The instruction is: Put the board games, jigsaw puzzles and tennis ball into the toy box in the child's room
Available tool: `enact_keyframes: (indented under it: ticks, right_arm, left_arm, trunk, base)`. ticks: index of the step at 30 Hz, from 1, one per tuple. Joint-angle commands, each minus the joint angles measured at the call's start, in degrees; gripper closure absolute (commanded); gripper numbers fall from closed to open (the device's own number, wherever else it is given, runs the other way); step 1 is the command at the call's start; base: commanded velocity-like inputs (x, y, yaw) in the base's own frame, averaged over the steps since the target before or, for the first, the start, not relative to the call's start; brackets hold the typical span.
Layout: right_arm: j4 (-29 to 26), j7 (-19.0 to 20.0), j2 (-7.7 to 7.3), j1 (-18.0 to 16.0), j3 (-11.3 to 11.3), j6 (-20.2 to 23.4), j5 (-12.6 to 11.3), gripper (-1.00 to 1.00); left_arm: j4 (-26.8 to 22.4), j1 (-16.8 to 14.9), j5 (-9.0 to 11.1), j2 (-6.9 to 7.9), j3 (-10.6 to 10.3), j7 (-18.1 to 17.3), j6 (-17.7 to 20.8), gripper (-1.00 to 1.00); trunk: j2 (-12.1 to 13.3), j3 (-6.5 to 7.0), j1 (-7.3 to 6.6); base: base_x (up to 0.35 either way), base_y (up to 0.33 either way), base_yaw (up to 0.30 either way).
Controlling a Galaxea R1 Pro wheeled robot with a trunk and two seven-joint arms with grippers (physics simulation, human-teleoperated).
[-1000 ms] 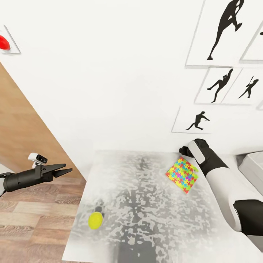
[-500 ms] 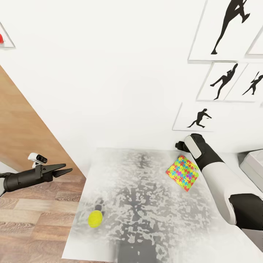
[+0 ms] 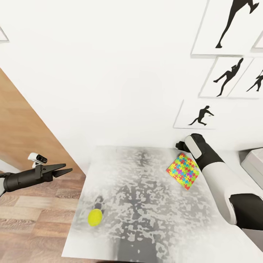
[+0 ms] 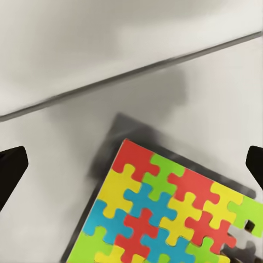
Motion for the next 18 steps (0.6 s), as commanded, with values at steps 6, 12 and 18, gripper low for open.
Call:
enact_keyframes:
  ticks: [6,12,18]
  right_arm:
    - [-0.1,-0.5,-0.24,0.0,0.4,0.2,-0.6,-1.00]
    - [0.0,-0.5,-0.41,0.0,0.4,0.2,-0.5,-1.00]
    - [0.0,-0.5,-0.24,0.0,0.4,0.2,-0.4,-1.00]
  left_arm:
    - [0.0,-0.1,0.2,0.05,-0.1,-0.1,0.2,-1.00]
    - [0.0,-0.1,0.1,0.05,-0.1,-0.1,0.2,-1.00]
    - [0.0,-0.1,0.1,0.05,-0.1,-0.1,0.2,-1.00]
  trunk:
    - [-0.1,-0.66,0.03]
    - [-0.1,-1.23,0.03]
    - [-0.1,-1.79,0.03]
  base:
    - [0.000,0.000,0.000]
    - [0.000,0.000,0.000]
    - [0.000,0.000,0.000]
